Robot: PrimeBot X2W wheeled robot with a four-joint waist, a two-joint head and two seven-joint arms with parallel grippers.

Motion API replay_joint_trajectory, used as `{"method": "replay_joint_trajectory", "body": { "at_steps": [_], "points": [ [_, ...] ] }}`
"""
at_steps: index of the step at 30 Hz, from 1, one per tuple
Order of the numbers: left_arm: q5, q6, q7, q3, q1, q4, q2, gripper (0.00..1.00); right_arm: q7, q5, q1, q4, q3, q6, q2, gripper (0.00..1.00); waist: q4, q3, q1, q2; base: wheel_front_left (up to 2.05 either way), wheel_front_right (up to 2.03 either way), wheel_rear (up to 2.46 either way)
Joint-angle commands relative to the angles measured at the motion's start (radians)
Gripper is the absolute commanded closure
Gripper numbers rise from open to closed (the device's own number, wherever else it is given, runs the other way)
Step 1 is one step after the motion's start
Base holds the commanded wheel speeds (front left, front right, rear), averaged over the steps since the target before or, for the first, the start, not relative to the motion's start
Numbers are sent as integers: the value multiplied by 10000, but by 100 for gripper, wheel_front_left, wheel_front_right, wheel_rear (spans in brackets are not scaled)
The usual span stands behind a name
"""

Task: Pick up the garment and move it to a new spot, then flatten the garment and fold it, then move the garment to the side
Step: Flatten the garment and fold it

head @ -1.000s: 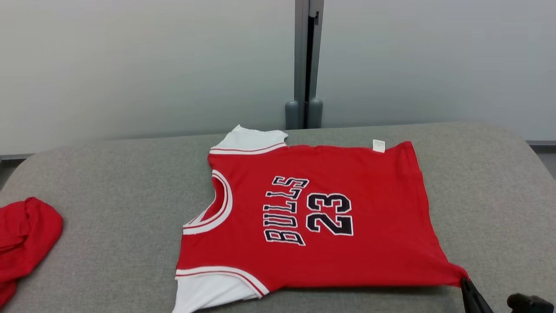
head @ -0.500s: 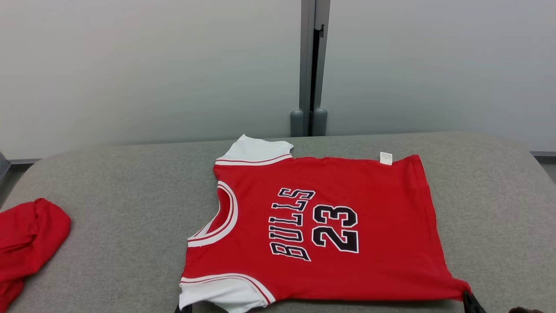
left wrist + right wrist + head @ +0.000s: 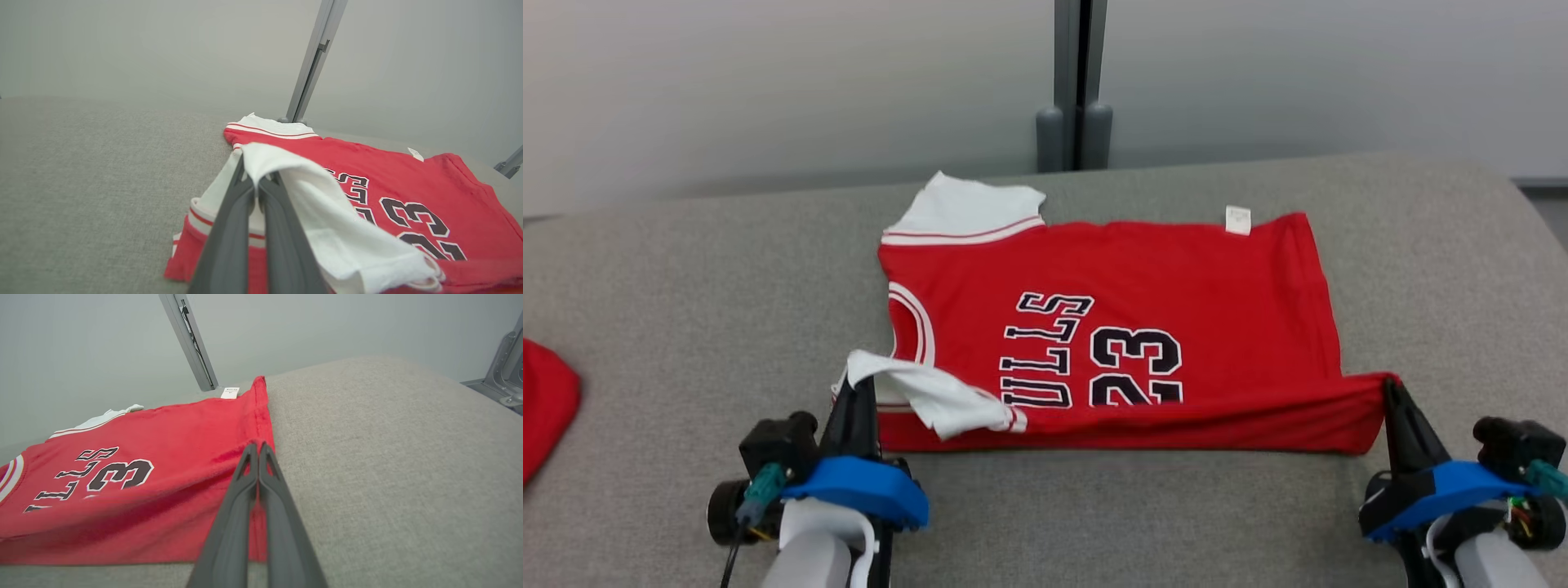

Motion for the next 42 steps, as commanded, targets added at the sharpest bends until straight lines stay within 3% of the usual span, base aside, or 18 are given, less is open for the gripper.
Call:
{"method": "replay_joint_trajectory", "body": {
  "at_steps": [1,10,16,17,18,19,27,34,42],
  "points": [
    [59,179,-29,35,-498,157,2,100,-31,76,-499,86,1,1,-160,100,164,470,-2,-2,0,0,0],
    [288,540,-29,6,-2572,860,2,100,-31,187,-2370,665,308,1,-508,100,190,1953,-2,-2,0,0,0],
    [291,740,-29,-113,-3238,1110,3,100,-31,5,-3006,1101,305,1,-459,100,192,2377,-2,-2,0,0,0],
    [200,777,-29,-115,-3252,1170,2,96,-31,-13,-3024,1182,365,1,-414,95,186,2393,-2,-2,0,0,0],
    [139,784,-29,-115,-3244,1196,2,4,-31,15,-3039,1189,365,1,-381,4,180,2402,-2,-2,0,0,0],
    [43,782,-29,-108,-3203,1169,2,0,-31,26,-3023,1177,369,1,-384,0,178,2397,-2,-2,0,0,0],
    [-575,773,-29,297,-2044,365,3,0,-31,-25,-2279,558,164,1,-368,0,141,2290,-2,-2,0,0,0],
    [-1140,711,-29,105,-1330,780,5,0,-29,17,-1716,398,8,1,-329,0,110,2327,-2,-2,0,0,0],
    [-1316,1323,-2,-97,-1464,1497,2,0,-31,3,-1522,945,219,1,-131,0,7,2476,-2,-2,0,0,0]
  ]
}}
